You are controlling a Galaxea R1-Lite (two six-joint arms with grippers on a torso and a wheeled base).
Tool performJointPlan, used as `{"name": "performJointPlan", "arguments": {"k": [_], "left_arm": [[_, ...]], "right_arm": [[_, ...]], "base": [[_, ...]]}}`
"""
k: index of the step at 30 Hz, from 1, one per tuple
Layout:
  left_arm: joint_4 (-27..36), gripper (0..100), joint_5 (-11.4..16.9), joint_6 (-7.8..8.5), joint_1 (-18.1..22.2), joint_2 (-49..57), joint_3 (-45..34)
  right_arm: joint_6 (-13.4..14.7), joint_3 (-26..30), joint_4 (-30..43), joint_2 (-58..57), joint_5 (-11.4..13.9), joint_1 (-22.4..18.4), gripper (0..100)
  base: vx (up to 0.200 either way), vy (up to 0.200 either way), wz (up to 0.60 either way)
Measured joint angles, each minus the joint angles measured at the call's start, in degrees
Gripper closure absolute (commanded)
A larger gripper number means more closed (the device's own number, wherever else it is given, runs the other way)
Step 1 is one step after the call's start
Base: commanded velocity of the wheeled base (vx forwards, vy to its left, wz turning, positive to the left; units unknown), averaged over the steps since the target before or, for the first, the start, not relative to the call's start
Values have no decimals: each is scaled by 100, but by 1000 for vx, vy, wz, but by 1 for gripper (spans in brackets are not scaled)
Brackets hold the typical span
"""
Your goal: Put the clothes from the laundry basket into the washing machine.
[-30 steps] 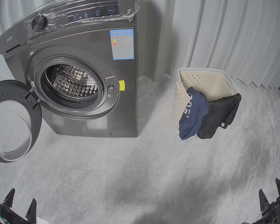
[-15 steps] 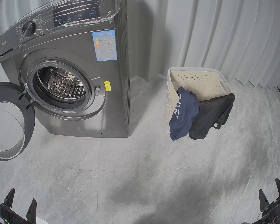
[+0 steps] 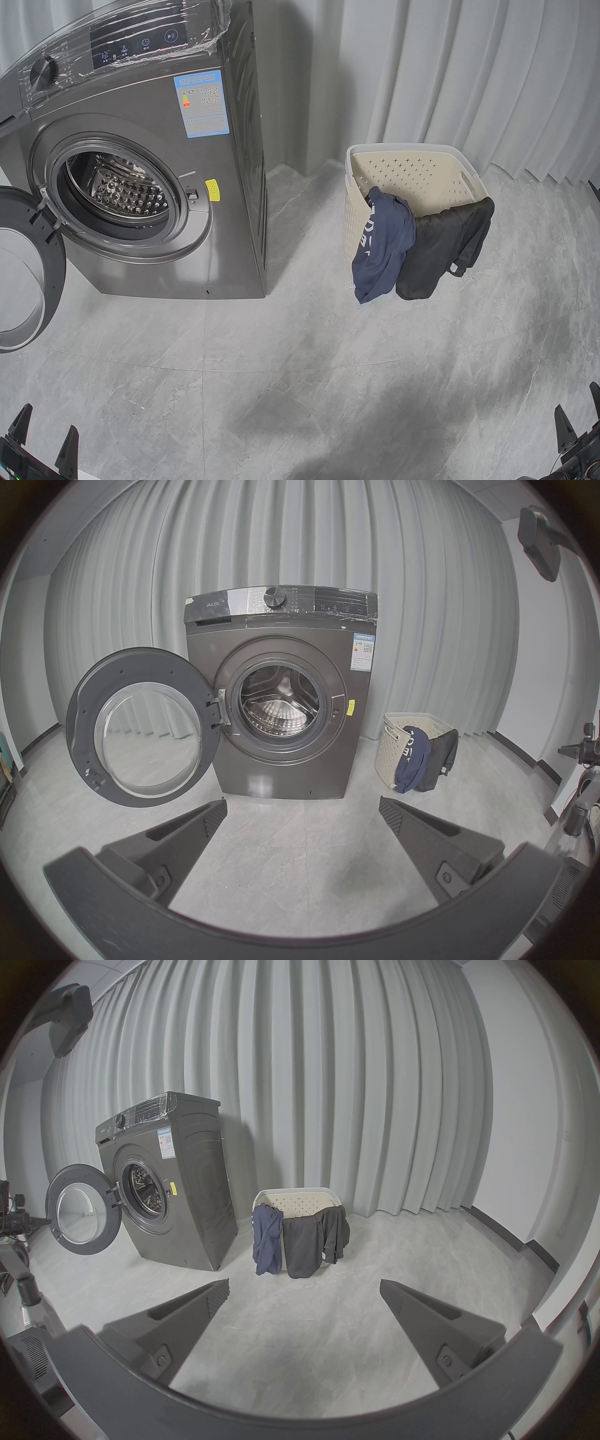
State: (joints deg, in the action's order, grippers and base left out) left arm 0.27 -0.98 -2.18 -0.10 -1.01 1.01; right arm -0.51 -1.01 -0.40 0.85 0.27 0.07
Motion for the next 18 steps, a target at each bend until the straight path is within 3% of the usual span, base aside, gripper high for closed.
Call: {"name": "performJointPlan", "arguments": {"k": [2, 8, 18], "left_arm": [[0, 0, 2, 0, 0, 0, 0], [0, 0, 2, -2, 0, 0, 0], [-2, 0, 2, 5, 0, -2, 0]], "right_arm": [[-2, 0, 0, 0, 2, 0, 0], [0, 0, -2, 2, 0, -2, 0], [-4, 0, -2, 2, 5, 0, 0]], "base": [[200, 0, 0], [0, 0, 0], [0, -200, 0]]}}
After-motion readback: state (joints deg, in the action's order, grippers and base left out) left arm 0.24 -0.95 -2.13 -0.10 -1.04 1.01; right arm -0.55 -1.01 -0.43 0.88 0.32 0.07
